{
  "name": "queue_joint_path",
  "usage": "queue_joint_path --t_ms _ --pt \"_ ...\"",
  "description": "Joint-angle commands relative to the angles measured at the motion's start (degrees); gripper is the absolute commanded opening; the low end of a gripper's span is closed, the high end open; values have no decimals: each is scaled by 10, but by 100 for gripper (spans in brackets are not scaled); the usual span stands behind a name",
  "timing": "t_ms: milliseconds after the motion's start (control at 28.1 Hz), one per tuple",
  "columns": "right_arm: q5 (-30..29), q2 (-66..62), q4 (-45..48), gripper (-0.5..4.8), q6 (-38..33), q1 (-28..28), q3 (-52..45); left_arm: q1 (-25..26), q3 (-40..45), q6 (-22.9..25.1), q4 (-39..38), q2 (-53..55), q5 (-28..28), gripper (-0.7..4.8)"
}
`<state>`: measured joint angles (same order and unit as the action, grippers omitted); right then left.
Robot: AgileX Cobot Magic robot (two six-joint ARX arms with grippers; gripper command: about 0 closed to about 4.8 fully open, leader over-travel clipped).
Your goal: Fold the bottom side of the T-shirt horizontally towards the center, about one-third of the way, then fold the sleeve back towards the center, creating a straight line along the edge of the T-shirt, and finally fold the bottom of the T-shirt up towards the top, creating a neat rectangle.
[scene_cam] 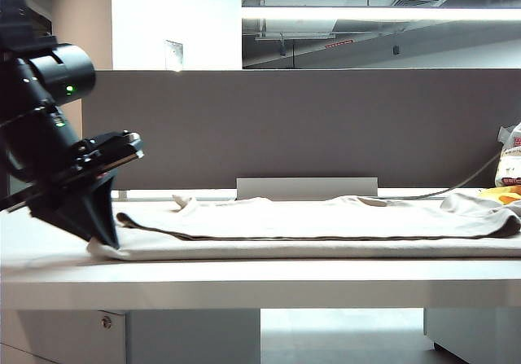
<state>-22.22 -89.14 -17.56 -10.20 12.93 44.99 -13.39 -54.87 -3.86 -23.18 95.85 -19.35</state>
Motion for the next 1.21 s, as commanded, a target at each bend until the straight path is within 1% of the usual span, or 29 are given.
queue_joint_path --t_ms 36,178,321,463,641,677,713,748,784,820,891,962,1069,1105,1176,1212 --pt "0 57 -2 -5 -1 1 -38 0 45 -1 0 -37 0 -6" --pt "0 135 -35 -5 -3 1 -76 0 104 -11 3 -92 0 -6" --pt "-4 177 -56 -5 -3 1 -97 0 130 -11 0 -124 -2 -6" --pt "-4 203 -82 -5 -3 1 -114 -1 137 -13 -16 -148 -2 -6" --pt "-4 206 -74 -3 -3 1 -143 -2 137 -13 -24 -152 -4 -6" --pt "-4 206 -69 33 -3 1 -146 -2 137 -13 -22 -152 -4 12" --pt "-5 206 -64 90 -3 1 -146 -2 137 -13 -18 -151 -4 69" --pt "-10 206 -56 193 -5 1 -145 -2 137 -16 -12 -152 -4 177" --pt "-11 206 -51 237 -11 1 -145 -2 137 -24 -11 -152 -4 241" --pt "-15 206 -43 278 -18 1 -145 -2 137 -28 -8 -151 -4 351" --pt "-19 206 -23 284 -18 1 -145 -2 137 -28 -3 -152 0 432" --pt "-19 206 5 284 -19 1 -143 -2 136 -33 9 -152 6 464" --pt "-10 206 40 284 -22 1 -124 1 134 -54 40 -152 33 467" --pt "17 205 52 284 -22 1 -108 3 127 -63 46 -151 64 467" --pt "54 197 73 285 -19 3 -80 8 108 -64 54 -150 114 466" --pt "58 191 80 285 -20 5 -70 12 98 -64 59 -150 121 466"
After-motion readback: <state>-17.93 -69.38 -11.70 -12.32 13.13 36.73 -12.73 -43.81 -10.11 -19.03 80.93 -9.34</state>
